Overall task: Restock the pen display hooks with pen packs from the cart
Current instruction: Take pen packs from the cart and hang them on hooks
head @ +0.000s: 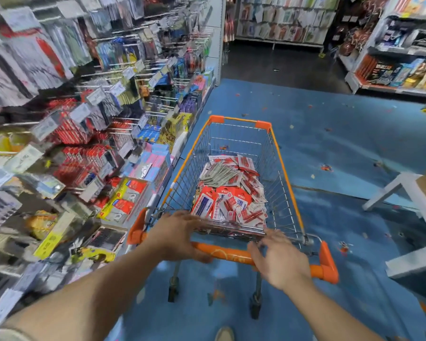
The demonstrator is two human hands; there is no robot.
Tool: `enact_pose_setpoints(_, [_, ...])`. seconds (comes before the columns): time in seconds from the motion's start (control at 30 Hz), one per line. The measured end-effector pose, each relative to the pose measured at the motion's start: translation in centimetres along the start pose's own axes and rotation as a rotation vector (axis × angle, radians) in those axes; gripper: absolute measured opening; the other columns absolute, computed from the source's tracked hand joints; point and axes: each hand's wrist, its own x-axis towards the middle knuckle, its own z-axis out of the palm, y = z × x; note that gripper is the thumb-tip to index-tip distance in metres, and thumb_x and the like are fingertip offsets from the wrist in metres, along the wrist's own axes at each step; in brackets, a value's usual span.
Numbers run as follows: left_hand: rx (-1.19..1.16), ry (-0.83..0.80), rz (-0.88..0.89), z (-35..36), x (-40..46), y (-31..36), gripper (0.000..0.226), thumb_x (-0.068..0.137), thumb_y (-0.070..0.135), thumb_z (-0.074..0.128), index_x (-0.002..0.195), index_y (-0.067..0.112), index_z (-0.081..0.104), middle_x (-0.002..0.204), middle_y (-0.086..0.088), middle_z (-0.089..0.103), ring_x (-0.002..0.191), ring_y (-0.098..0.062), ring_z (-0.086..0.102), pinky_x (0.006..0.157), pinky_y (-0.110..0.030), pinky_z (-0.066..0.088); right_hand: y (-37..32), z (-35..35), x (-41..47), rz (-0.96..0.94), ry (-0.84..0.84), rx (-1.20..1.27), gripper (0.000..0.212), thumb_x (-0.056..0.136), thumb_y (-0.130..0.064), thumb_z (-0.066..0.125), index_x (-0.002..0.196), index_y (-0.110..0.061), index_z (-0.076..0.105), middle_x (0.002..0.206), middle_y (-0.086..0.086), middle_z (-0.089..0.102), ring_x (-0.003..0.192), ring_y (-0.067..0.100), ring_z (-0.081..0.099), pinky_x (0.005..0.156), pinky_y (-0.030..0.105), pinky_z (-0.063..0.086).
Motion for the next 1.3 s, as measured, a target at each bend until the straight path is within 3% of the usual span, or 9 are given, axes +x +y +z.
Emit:
enact_pose_setpoints(0.27, [0.028, -0.048, -0.043, -4.7, 9.6, -1.6, 0.101, 0.056, 0.098, 0.061, 0.143, 0.047, 0.053, 0.158, 0.019, 0.042, 0.144, -0.013, 0.037, 0.116, -0.039, 0.033, 0.1, -4.2, 10.2, 0.015, -0.027, 0.016, 0.061, 0.098, -0.072, 0.026, 0.103, -0.031, 0.071, 0.168, -0.016, 0.025, 0.156, 0.012, 0.020, 0.114, 0.036, 0.037])
enact_pose_setpoints(0.4, [0.012, -0.019, -0.024, -6.2, 13.7, -2.9, 0.099, 0.054, 0.098, 0.062, 0.137, 0.044, 0.060, 0.154, 0.017, 0.049, 0.142, -0.015, 0.041, 0.115, -0.041, 0.036, 0.4, -5.8, 14.7, 0.025, -0.045, 0.021, 0.060, 0.098, -0.069, 0.026, 0.110, -0.032, 0.072, 0.167, -0.017, 0.026, 0.156, 0.009, 0.018, 0.118, 0.037, 0.033])
enact_pose_setpoints(0.67, [-0.007, -0.071, -0.030, -9.2, 22.0, -5.9, 0.119, 0.040, 0.108, 0.047, 0.139, 0.044, 0.058, 0.155, 0.019, 0.044, 0.144, -0.013, 0.035, 0.120, -0.047, 0.027, -0.2, -8.8, 22.7, 0.042, -0.058, -0.001, 0.060, 0.102, -0.064, 0.023, 0.134, -0.034, 0.064, 0.168, -0.017, 0.025, 0.156, 0.007, 0.014, 0.120, 0.040, 0.032])
enact_pose_setpoints(0.73, [-0.010, -0.072, -0.020, -9.8, 23.9, -6.8, 0.129, 0.030, 0.113, 0.038, 0.133, 0.041, 0.064, 0.150, 0.018, 0.048, 0.141, -0.013, 0.038, 0.119, -0.047, 0.029, -0.5, -9.7, 24.5, 0.060, -0.072, 0.000, 0.058, 0.102, -0.063, 0.024, 0.137, -0.036, 0.062, 0.168, -0.019, 0.022, 0.157, 0.006, 0.012, 0.118, 0.039, 0.031])
enact_pose_setpoints(0.8, [-0.021, -0.071, -0.010, -10.3, 25.5, -7.7, 0.125, 0.029, 0.113, 0.038, 0.124, 0.039, 0.069, 0.145, 0.018, 0.050, 0.138, -0.013, 0.040, 0.118, -0.045, 0.030, -0.9, -10.6, 25.9, 0.070, -0.077, 0.008, 0.055, 0.102, -0.062, 0.028, 0.137, -0.038, 0.062, 0.167, -0.021, 0.022, 0.156, 0.005, 0.013, 0.118, 0.038, 0.031])
enact_pose_setpoints(1.0, [-0.109, -0.085, -0.009, -11.6, 28.4, -9.0, 0.105, 0.045, 0.103, 0.056, 0.129, 0.041, 0.066, 0.157, 0.014, 0.041, 0.143, -0.012, 0.034, 0.119, -0.047, 0.027, -1.2, -12.3, 29.1, 0.090, -0.101, 0.052, 0.043, 0.103, -0.055, 0.038, 0.131, -0.037, 0.065, 0.165, -0.024, 0.025, 0.154, 0.005, 0.018, 0.120, 0.035, 0.026])
enact_pose_setpoints(1.07, [-0.101, -0.111, 0.001, -12.0, 29.0, -9.3, 0.104, 0.046, 0.102, 0.056, 0.130, 0.042, 0.065, 0.158, 0.013, 0.038, 0.144, -0.013, 0.033, 0.119, -0.049, 0.026, -1.2, -12.5, 30.0, 0.115, -0.102, 0.085, 0.037, 0.101, -0.056, 0.042, 0.124, -0.040, 0.067, 0.164, -0.024, 0.027, 0.153, 0.005, 0.021, 0.121, 0.037, 0.026])
enact_pose_setpoints(1.17, [-0.094, -0.149, 0.016, -12.0, 29.4, -9.5, 0.104, 0.046, 0.102, 0.054, 0.132, 0.043, 0.063, 0.160, 0.012, 0.034, 0.146, -0.016, 0.029, 0.120, -0.051, 0.022, -1.4, -12.4, 30.5, 0.164, -0.083, 0.134, 0.019, 0.098, -0.055, 0.048, 0.093, -0.045, 0.063, 0.158, -0.025, 0.038, 0.148, 0.006, 0.030, 0.117, 0.039, 0.033])
enact_pose_setpoints(1.3, [-0.173, -0.165, 0.025, -11.5, 30.0, -10.2, 0.099, 0.051, 0.102, 0.049, 0.131, 0.046, 0.062, 0.157, 0.015, 0.037, 0.147, -0.015, 0.027, 0.119, -0.050, 0.020, -1.4, -12.3, 30.1, 0.180, -0.043, 0.152, 0.022, 0.100, -0.052, 0.047, 0.091, -0.040, 0.063, 0.155, -0.028, 0.040, 0.147, 0.005, 0.031, 0.115, 0.041, 0.034])
